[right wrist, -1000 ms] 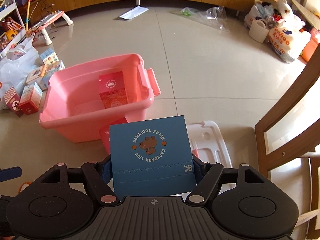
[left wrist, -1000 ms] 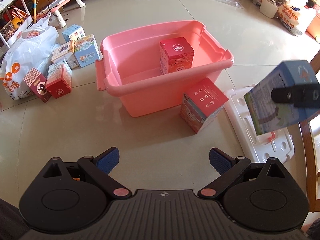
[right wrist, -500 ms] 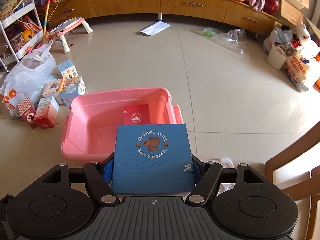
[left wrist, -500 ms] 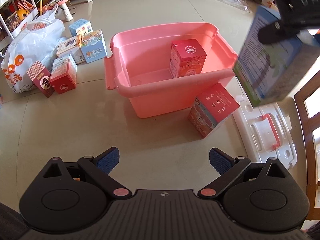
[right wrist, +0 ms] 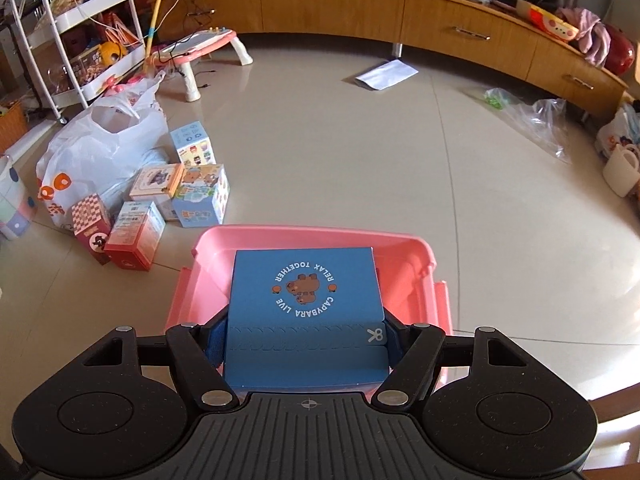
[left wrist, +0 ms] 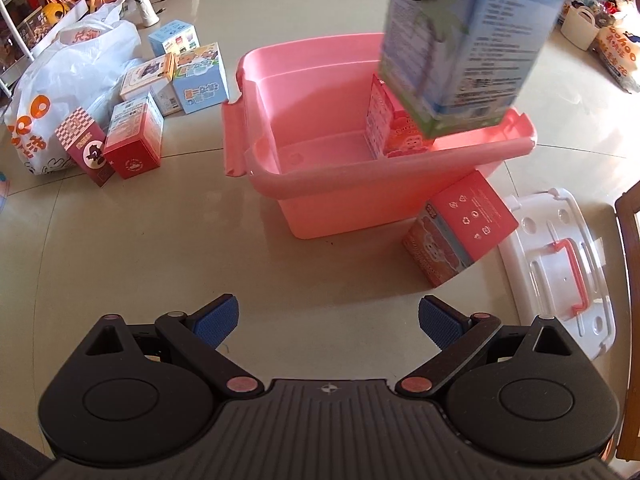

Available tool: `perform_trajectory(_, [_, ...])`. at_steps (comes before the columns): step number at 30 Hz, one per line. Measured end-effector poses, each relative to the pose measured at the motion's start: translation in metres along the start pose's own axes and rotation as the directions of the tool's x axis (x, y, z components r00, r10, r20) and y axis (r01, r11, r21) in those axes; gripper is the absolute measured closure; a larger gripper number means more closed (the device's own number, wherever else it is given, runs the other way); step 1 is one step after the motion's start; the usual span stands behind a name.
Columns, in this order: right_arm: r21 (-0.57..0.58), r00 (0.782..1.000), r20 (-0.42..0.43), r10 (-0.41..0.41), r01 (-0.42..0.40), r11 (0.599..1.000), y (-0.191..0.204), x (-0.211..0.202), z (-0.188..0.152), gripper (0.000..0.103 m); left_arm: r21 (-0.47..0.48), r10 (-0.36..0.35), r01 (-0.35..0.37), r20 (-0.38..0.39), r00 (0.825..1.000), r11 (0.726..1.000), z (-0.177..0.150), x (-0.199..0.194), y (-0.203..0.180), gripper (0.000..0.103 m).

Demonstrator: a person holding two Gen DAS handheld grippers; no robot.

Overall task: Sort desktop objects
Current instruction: 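Carry the blue box into the pink tub and open the right tool, then withdraw the right tool from the tub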

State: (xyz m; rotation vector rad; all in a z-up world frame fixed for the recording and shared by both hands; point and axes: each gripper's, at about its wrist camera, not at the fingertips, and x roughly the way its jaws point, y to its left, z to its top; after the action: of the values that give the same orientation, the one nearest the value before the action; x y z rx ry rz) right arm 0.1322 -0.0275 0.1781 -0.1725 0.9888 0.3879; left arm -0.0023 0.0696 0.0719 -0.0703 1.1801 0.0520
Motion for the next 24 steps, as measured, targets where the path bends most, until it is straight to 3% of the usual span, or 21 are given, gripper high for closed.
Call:
perform_trajectory(11, [0.059,0.996,-0.047,0.081,-0.078,0.995,0.018,0.085,0.019,0.036,-0.058,-0.021,0.020,-0.020,1.000,0.998,0.009,0.015,0.023,0.004])
perform_trajectory(24, [0.092,0.980,-0.182,0.075,-0.059,0.994,0.023,0.179,0.015,0.036,-0.080,-0.019,0.014,-0.063,0.998,0.997,0.019,0.042,0.032,0.004])
